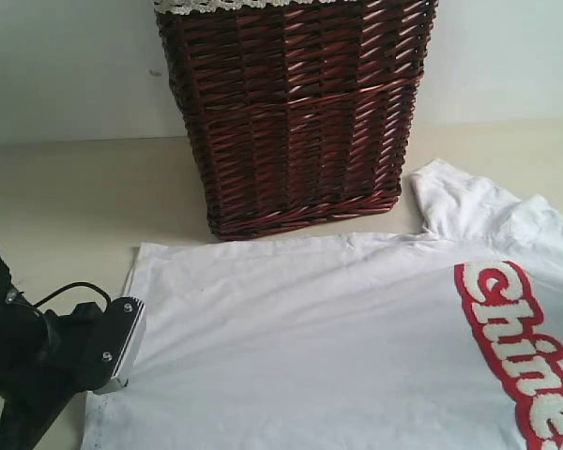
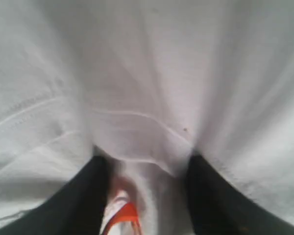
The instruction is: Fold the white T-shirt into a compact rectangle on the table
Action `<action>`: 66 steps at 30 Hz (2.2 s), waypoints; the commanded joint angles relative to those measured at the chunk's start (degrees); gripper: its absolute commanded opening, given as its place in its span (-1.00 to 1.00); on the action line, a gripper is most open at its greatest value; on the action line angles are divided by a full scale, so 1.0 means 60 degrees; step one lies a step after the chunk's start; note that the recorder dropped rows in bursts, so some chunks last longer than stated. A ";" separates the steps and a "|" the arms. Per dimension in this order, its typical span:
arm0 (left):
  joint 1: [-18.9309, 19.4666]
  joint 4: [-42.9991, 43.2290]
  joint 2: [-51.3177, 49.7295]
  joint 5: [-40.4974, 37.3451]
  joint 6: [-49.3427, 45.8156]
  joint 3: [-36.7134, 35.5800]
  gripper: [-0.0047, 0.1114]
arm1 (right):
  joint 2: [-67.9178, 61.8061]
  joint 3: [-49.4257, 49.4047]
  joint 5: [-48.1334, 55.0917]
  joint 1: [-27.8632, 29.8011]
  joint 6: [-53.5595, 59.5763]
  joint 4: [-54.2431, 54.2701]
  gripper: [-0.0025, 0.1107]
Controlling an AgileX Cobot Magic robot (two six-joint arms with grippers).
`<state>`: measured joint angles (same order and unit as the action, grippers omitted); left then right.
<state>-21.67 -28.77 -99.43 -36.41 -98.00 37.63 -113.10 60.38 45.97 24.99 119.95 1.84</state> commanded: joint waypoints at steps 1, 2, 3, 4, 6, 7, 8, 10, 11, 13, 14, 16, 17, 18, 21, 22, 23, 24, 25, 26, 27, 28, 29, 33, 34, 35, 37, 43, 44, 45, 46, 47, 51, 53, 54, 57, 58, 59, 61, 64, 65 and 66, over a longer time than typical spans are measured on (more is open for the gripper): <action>-0.0025 0.0185 -0.0320 -0.0122 0.0124 -0.0154 0.89 | -0.0476 -0.0213 0.0387 0.0159 -0.0080 -0.1150 -0.64; -0.0025 0.0185 -0.0320 -0.0122 0.0124 -0.0154 0.89 | -0.0476 -0.0213 0.0387 0.0159 -0.0147 -0.1150 -0.74; -0.0025 0.0185 -0.0320 -0.0122 0.0124 -0.0154 0.89 | -0.0476 -0.0213 0.0387 0.0159 -0.0208 -0.1150 -0.80; -0.0025 0.0185 -0.0320 -0.0122 0.0124 -0.0154 0.89 | -0.0476 -0.0213 0.0387 0.0159 -0.0284 -0.1150 -0.87; -0.0025 0.0185 -0.0320 -0.0122 0.0124 -0.0154 0.89 | -0.0476 -0.0213 0.0387 0.0159 -0.0395 -0.1150 -0.95; -0.0025 0.0185 -0.0320 -0.0122 0.0124 -0.0154 0.89 | -0.0476 -0.0213 0.0387 0.0159 -0.0605 -0.1081 -0.96; -0.0025 0.0185 -0.0320 -0.0122 0.0124 -0.0154 0.89 | -0.0476 -0.0213 0.0387 0.0159 -0.0777 -0.1007 -0.96; -0.0025 0.0185 -0.0320 -0.0122 0.0124 -0.0154 0.89 | -0.0376 -0.0213 0.0387 0.0159 -0.1034 -0.0762 -0.96; -0.0025 0.0185 -0.0320 -0.0122 0.0124 -0.0154 0.89 | -0.0326 -0.0213 0.0387 0.0159 -0.1049 -0.0674 -0.96; -0.0025 0.0185 -0.0320 -0.0122 0.0124 -0.0154 0.89 | -0.0128 -0.0213 0.0387 0.0159 -0.1097 -0.0450 -0.96; -0.0025 0.0185 -0.0320 -0.0122 0.0124 -0.0154 0.89 | -0.0017 -0.0213 0.0387 0.0159 -0.1097 -0.0230 -0.96; -0.0025 0.0185 -0.0320 -0.0122 0.0124 -0.0154 0.89 | 0.0157 -0.0213 0.0387 0.0159 -0.1097 -0.0033 -0.96; -0.0025 0.0185 -0.0320 -0.0122 0.0124 -0.0154 0.89 | 0.0205 -0.0213 0.0408 0.0159 -0.1061 0.0021 -0.96; -0.0025 0.0185 -0.0320 -0.0122 0.0124 -0.0154 0.89 | 0.0259 -0.0213 0.0408 0.0159 -0.0969 0.0111 -0.96; -0.0025 0.0185 -0.0320 -0.0122 0.0124 -0.0154 0.89 | 0.0297 -0.0213 0.0408 0.0159 -0.0970 0.0172 -0.96; -0.0025 0.0185 -0.0320 -0.0122 0.0124 -0.0154 0.89 | 0.0297 -0.0213 0.0408 0.0159 -0.0970 0.0172 -0.96; -0.0025 0.0185 -0.0320 -0.0122 0.0124 -0.0154 0.89 | 0.0297 -0.0213 0.0408 0.0159 -0.1011 0.0172 -0.96; -0.0025 0.0185 -0.0320 -0.0122 0.0124 -0.0154 0.89 | 0.0297 -0.0213 0.0408 0.0159 -0.1031 0.0172 -0.96; -0.0025 0.0185 -0.0320 -0.0122 0.0124 -0.0154 0.89 | 0.0297 -0.0213 0.0408 0.0159 -0.1051 0.0192 -0.96; -0.0025 0.0185 -0.0320 -0.0122 0.0124 -0.0154 0.89 | 0.0297 -0.0213 0.0408 0.0159 -0.1184 0.0214 -0.96; -0.0025 0.0185 -0.0320 -0.0122 0.0124 -0.0154 0.89 | 0.0297 -0.0213 0.0408 0.0159 -0.1663 0.0197 -0.96; -0.0025 0.0185 -0.0320 -0.0122 0.0124 -0.0154 0.89 | 0.0297 -0.0213 0.0408 0.0159 -0.2053 0.0180 -0.96; -0.0025 0.0185 -0.0320 -0.0122 0.0124 -0.0154 0.89 | 0.0297 -0.0213 0.0408 0.0159 -0.2255 0.0180 -0.96; -0.0025 0.0185 -0.0320 -0.0122 0.0124 -0.0154 0.89 | 0.0297 -0.0213 0.0369 0.0159 -0.2352 0.0180 -0.96; -0.0025 0.0185 -0.0320 -0.0122 0.0124 -0.0154 0.89 | 0.0297 -0.0213 0.0329 0.0159 -0.2359 0.0180 -0.96; -0.0025 0.0185 -0.0320 -0.0122 0.0124 -0.0154 0.89 | 0.0297 -0.0213 0.0282 0.0159 -0.2377 0.0180 -0.96; -0.0025 0.0185 -0.0320 -0.0122 0.0124 -0.0154 0.89 | 0.0297 -0.0213 0.0215 0.0159 -0.2565 0.0238 -0.96; -0.0025 0.0185 -0.0320 -0.0122 0.0124 -0.0154 0.89 | 0.0297 -0.0213 -0.0306 0.0159 -0.2980 0.0462 -0.96; -0.0025 0.0185 -0.0320 -0.0122 0.0124 -0.0154 0.89 | 0.0297 -0.0213 -0.0306 0.0159 -0.2980 0.0462 -0.96; -0.0025 0.0185 -0.0320 -0.0122 0.0124 -0.0154 0.89 | 0.0297 -0.0213 -0.0306 0.0159 -0.2980 0.0462 -0.96; -0.0025 0.0185 -0.0320 -0.0122 0.0124 -0.0154 0.89 | 0.0297 -0.0213 -0.0306 0.0159 -0.2980 0.0462 -0.96; -0.0025 0.0185 -0.0320 -0.0122 0.0124 -0.0154 0.89 | 0.0297 -0.0213 -0.0306 0.0159 -0.2980 0.0462 -0.96; -0.0025 0.0185 -0.0320 -0.0122 0.0124 -0.0154 0.89 | 0.0297 -0.0213 -0.0306 0.0159 -0.3025 0.0462 -0.96; -0.0025 0.0185 -0.0320 -0.0122 0.0143 -0.0154 0.89 | 0.0297 -0.0213 -0.0306 0.0159 -0.3025 0.0462 -0.96; -0.0025 0.0185 -0.0320 -0.0122 0.0220 -0.0154 0.89 | 0.0297 -0.0213 -0.0306 0.0159 -0.3025 0.0462 -0.96; -0.0025 0.0185 -0.0320 -0.0122 0.0636 -0.0154 0.89 | 0.0297 -0.0213 -0.0306 0.0159 -0.3025 0.0462 -0.96; -0.0025 0.0185 -0.0320 -0.0122 0.0729 -0.0154 0.89 | 0.0297 -0.0213 -0.0306 0.0159 -0.3025 0.0462 -0.96; -0.0025 0.0185 -0.0320 -0.0122 0.0772 -0.0154 0.89 | 0.0297 -0.0213 -0.0306 0.0159 -0.3025 0.0462 -0.96; -0.0025 0.0185 -0.0320 -0.0122 0.0900 -0.0154 0.89 | 0.0297 -0.0213 -0.0306 0.0159 -0.3025 0.0462 -0.96; -0.0025 0.0185 -0.0320 -0.0039 0.0899 -0.0154 0.89 | 0.0297 -0.0213 -0.0306 0.0159 -0.3025 0.0462 -0.96; -0.0025 0.0185 -0.0320 -0.0015 0.0899 -0.0154 0.89 | 0.0297 -0.0213 -0.0306 0.0159 -0.3025 0.0462 -0.96; -0.0025 0.0185 -0.0320 0.0065 0.0899 -0.0154 0.89 | 0.0297 -0.0213 -0.0289 0.0159 -0.3019 0.0462 -0.96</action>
<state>-21.67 -29.67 -99.43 -36.11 -94.88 37.65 -111.28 59.71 46.61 25.67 102.00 4.62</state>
